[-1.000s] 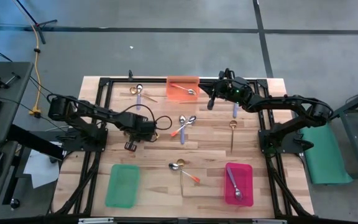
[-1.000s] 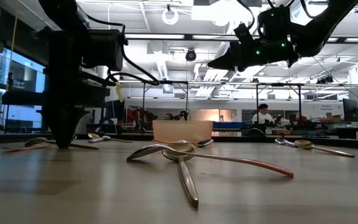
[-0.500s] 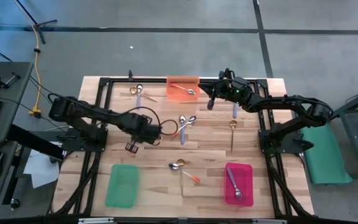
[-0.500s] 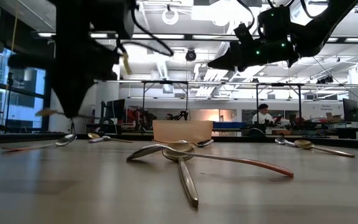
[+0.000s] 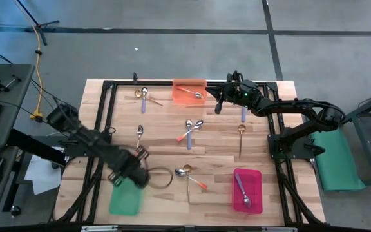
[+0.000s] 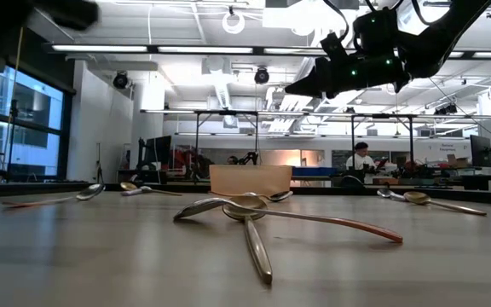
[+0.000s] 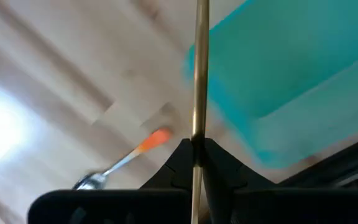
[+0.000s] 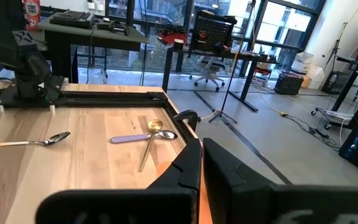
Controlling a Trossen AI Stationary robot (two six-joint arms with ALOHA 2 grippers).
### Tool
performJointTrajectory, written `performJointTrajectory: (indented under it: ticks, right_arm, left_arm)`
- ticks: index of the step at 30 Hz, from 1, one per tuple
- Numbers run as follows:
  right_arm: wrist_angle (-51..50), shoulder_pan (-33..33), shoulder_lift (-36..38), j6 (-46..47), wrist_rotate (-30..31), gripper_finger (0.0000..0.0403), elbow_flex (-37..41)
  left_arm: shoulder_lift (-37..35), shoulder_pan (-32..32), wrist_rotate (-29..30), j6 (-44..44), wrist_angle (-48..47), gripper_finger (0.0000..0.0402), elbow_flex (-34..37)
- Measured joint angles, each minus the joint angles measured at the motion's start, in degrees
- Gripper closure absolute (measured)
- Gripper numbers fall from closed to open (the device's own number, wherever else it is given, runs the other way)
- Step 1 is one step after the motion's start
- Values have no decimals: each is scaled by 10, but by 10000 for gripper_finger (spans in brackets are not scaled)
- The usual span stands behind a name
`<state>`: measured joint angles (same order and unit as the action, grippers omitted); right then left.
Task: Sort silverware by color (type)
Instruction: Put the gold spoon into the green bin
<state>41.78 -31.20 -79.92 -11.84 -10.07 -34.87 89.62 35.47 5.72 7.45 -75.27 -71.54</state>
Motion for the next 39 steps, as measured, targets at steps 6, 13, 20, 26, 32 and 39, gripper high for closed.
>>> performJointTrajectory:
  ticks: [6, 13, 20, 26, 32, 39]
  right_arm:
    - [-7, 0, 0, 0, 0, 403, 0]
    - [-19, 0, 0, 0, 0, 403, 0]
    - [-22, 0, 0, 12, 0, 403, 0]
    - [-33, 0, 0, 13, 0, 403, 0]
    - [-40, 0, 0, 19, 0, 403, 0]
    - [-46, 0, 0, 19, 0, 403, 0]
  left_arm:
    - [0, 104, -3, -72, 80, 396, -27]
    - [19, 153, 27, -72, 99, 396, -27]
    - [83, 157, 10, -30, 87, 396, -27]
    - [131, 167, 8, -3, 84, 396, -27]
    - [146, 174, 3, -1, 94, 396, -24]
    - [147, 174, -8, -1, 111, 396, -24]
